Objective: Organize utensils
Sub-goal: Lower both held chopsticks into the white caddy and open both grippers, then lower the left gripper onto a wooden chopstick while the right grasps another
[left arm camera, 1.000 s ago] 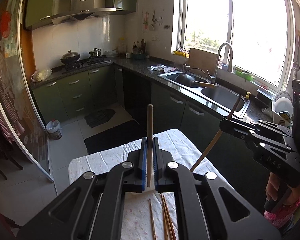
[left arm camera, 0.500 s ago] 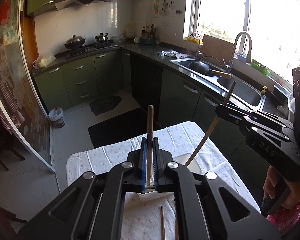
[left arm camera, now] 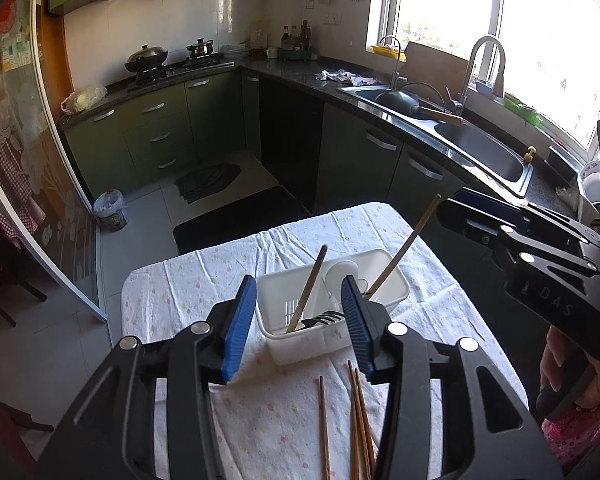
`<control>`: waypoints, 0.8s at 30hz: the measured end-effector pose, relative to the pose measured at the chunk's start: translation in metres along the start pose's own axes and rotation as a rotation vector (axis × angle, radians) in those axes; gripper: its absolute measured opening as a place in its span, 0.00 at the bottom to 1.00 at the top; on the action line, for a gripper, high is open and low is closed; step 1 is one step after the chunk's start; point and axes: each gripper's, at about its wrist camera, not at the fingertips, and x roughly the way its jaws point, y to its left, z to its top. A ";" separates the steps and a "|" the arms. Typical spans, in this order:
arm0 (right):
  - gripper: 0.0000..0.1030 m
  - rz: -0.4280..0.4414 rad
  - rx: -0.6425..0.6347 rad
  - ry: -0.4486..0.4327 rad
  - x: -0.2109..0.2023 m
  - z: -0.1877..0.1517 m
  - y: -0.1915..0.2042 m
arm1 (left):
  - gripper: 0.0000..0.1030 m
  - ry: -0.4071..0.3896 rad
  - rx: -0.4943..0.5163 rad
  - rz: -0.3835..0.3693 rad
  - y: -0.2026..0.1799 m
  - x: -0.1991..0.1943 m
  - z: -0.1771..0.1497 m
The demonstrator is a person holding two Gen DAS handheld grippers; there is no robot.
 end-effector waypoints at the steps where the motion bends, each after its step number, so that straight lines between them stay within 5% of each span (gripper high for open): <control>1: 0.33 0.010 0.002 -0.013 -0.010 -0.004 0.000 | 0.42 -0.006 0.004 0.000 -0.001 -0.007 -0.005; 5: 0.36 0.034 -0.008 -0.029 -0.053 -0.036 0.003 | 0.42 0.022 0.049 -0.011 -0.013 -0.021 -0.043; 13: 0.41 0.015 -0.034 0.108 -0.067 -0.150 0.007 | 0.41 0.322 0.098 -0.024 -0.030 0.054 -0.156; 19: 0.41 0.004 0.010 0.226 -0.037 -0.213 -0.004 | 0.34 0.376 0.034 -0.020 -0.026 0.092 -0.182; 24: 0.41 -0.005 0.015 0.278 -0.015 -0.226 -0.005 | 0.29 0.391 0.009 -0.001 -0.025 0.114 -0.185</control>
